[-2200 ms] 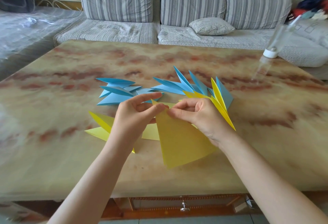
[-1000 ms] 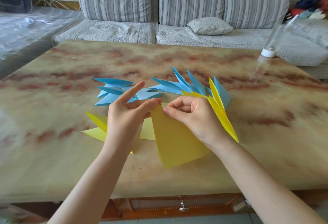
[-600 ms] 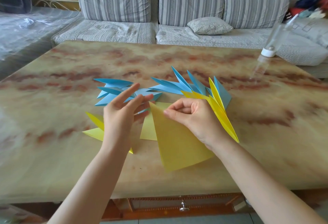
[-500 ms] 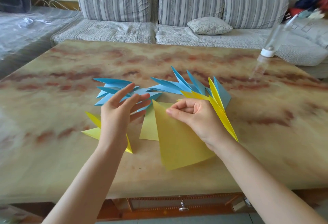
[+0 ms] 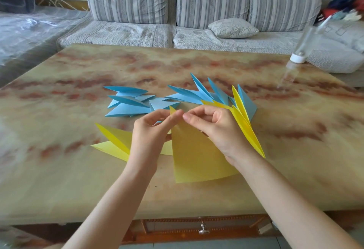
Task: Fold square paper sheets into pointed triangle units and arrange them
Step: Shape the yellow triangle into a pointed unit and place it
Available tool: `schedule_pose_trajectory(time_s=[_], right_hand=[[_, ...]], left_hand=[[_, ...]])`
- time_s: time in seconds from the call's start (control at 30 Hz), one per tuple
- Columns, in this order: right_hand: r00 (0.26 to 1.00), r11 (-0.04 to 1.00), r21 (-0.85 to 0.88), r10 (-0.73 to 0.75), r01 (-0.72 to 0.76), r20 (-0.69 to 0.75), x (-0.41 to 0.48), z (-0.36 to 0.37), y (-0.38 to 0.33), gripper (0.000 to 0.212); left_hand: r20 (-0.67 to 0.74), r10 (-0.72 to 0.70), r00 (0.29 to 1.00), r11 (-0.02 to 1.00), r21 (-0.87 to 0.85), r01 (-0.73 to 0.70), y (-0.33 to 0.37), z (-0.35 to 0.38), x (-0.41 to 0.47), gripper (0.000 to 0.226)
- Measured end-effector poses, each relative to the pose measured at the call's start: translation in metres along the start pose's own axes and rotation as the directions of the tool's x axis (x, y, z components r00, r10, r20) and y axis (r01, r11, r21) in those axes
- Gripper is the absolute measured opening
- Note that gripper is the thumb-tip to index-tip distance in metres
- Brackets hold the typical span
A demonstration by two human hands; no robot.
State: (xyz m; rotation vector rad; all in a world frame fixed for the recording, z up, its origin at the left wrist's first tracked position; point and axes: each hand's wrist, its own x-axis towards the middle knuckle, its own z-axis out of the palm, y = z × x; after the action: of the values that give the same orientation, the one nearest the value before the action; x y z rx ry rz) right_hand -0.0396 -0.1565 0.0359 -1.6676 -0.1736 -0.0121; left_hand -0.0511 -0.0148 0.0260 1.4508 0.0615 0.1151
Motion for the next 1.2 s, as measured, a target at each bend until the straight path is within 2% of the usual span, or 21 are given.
schedule_pose_trajectory(time_s=[0.13,0.33,0.5,0.63,0.87,1.0,1.2], right_hand=[[0.999,1.000,-0.017,-0.020,0.021,0.030,0.000,0.002,-0.001,0.002],[0.998,1.000,-0.022,0.005,-0.003,0.070,-0.001,0.000,-0.002,0.004],[0.988,0.989,-0.137,0.080,-0.061,0.135,-0.005,-0.011,0.002,0.006],[0.972,0.981,-0.161,0.140,-0.110,0.187,-0.008,-0.021,0.003,0.007],[0.956,0.959,-0.222,0.218,-0.173,0.197,-0.006,-0.031,0.005,0.005],[0.915,0.954,-0.218,0.267,-0.206,0.303,-0.007,-0.041,0.001,0.004],[0.882,0.935,-0.295,0.302,-0.199,0.361,-0.005,-0.050,-0.001,0.008]], left_hand=[[0.060,-0.090,0.994,0.992,-0.085,0.095,0.004,-0.004,0.001,0.015],[-0.125,0.036,0.992,0.999,-0.028,-0.040,-0.001,-0.001,0.000,0.017],[-0.172,0.065,0.983,0.993,-0.085,-0.081,0.007,-0.007,0.004,0.020],[-0.180,0.023,0.983,0.985,-0.166,-0.054,0.015,-0.015,0.010,0.020],[-0.190,0.068,0.979,0.989,-0.119,-0.091,0.016,-0.017,0.007,0.021],[-0.243,0.124,0.962,0.988,-0.055,-0.141,0.015,-0.016,0.007,0.025],[-0.283,0.152,0.947,0.986,-0.019,-0.164,0.013,-0.018,0.010,0.017]])
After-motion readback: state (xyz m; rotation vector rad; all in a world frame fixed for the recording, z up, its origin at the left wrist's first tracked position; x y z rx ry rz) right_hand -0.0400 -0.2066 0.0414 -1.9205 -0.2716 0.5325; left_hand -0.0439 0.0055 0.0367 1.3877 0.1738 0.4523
